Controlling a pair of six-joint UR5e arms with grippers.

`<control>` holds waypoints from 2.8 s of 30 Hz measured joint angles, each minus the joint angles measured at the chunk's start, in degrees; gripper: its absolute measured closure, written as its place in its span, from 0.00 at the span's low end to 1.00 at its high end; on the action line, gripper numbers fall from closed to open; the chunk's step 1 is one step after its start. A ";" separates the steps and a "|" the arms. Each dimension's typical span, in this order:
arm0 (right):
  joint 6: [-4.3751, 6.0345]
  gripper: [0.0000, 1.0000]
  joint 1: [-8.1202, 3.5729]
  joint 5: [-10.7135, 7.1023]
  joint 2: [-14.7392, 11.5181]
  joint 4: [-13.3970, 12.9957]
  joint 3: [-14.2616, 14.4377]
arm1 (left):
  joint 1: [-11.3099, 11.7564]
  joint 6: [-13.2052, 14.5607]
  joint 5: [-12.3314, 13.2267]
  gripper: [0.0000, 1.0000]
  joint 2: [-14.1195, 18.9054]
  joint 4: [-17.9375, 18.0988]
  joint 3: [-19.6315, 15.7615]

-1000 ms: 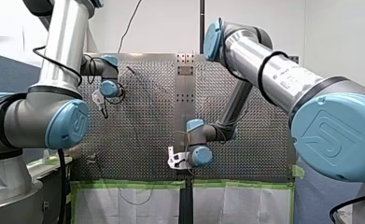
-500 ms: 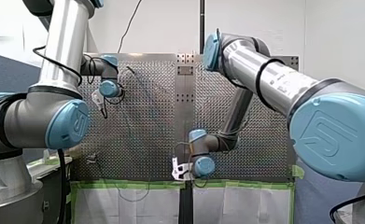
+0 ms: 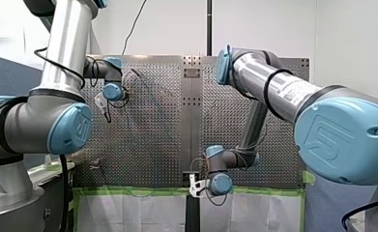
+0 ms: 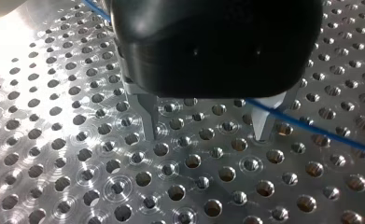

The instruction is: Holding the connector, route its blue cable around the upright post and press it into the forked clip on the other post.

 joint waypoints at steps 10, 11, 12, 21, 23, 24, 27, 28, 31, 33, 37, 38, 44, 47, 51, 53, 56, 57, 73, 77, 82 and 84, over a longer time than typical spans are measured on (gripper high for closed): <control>-1.37 1.00 -3.93 0.05 3.05 -2.09 0.45 | 0.06 0.00 0.01 0.00 0.00 -0.01 -0.01; -1.41 1.00 -4.06 0.05 3.30 -2.34 0.46 | 0.06 0.00 0.01 0.00 0.00 -0.03 0.00; -1.50 1.00 -4.19 0.05 3.60 -2.63 0.47 | 0.06 0.00 0.00 0.00 0.00 -0.04 0.00; -2.78 1.00 -4.28 0.06 4.16 -3.67 0.51 | 0.14 0.00 -0.04 0.00 -0.01 -0.04 0.00; -2.94 1.00 -4.32 0.06 4.17 -3.73 0.52 | 0.17 0.00 -0.05 0.00 -0.04 -0.05 -0.01; -3.02 1.00 -4.32 0.05 4.17 -3.75 0.51 | 0.17 0.00 -0.05 0.00 -0.04 -0.06 -0.01; -3.32 1.00 -4.32 0.05 4.18 -3.66 0.51 | 0.17 0.00 -0.04 0.00 -0.02 -0.11 -0.02; -3.47 1.00 -4.32 0.05 4.16 -3.58 0.52 | 0.17 0.00 -0.06 0.00 -0.02 -0.13 -0.02; -4.25 1.00 -4.24 0.05 3.74 -3.28 0.54 | 0.17 -0.01 -0.16 0.00 -0.04 -0.16 -0.02; -4.62 1.00 -4.18 0.08 3.09 -3.29 0.81 | 0.18 -0.01 -0.21 0.00 -0.05 -0.19 -0.01; -4.66 1.00 -4.58 0.06 1.40 -4.45 2.24 | 0.24 -0.01 -0.24 0.00 -0.03 -0.31 -0.01; -4.60 1.00 -4.75 0.04 0.96 -4.84 2.66 | 0.27 -0.01 -0.25 0.00 -0.03 -0.32 -0.01; -4.61 1.00 -5.73 0.04 -2.32 -6.95 5.90 | 0.31 -0.02 -0.25 0.00 -0.02 -0.39 -0.01; -4.82 1.00 -6.06 0.24 -3.93 -7.47 7.51 | 0.32 -0.11 -0.27 0.00 -0.02 -0.56 0.00; -4.88 1.00 -6.36 0.28 -5.96 -9.01 9.54 | 0.44 -0.27 -0.28 0.00 -0.02 -0.67 -0.01; -5.00 1.00 -6.34 0.21 -6.85 -9.77 10.46 | 0.50 -0.38 -0.30 0.00 -0.01 -0.69 -0.02; -5.37 1.00 -6.21 0.18 -8.00 -10.52 11.88 | 0.61 -0.49 -0.31 0.00 -0.02 -0.99 -0.01; -5.43 1.00 -6.20 0.20 -8.34 -10.76 12.30 | 0.63 -0.50 -0.36 0.00 -0.02 -1.16 -0.02; -3.88 1.00 -6.96 0.25 -14.32 -15.64 19.37 | 1.10 -0.63 -1.04 0.00 0.01 -2.08 0.01; -3.48 1.00 -7.39 -0.07 -16.08 -16.15 20.92 | 1.24 -0.69 -1.04 0.00 0.01 -2.25 0.01; -3.47 1.00 -7.73 -1.14 -17.27 -16.25 21.48 | 1.28 -0.71 -1.04 0.00 0.01 -2.53 0.01; -3.46 1.00 -7.96 -2.00 -17.37 -16.26 21.52 | 1.28 -0.70 -1.06 0.00 0.01 -2.59 0.02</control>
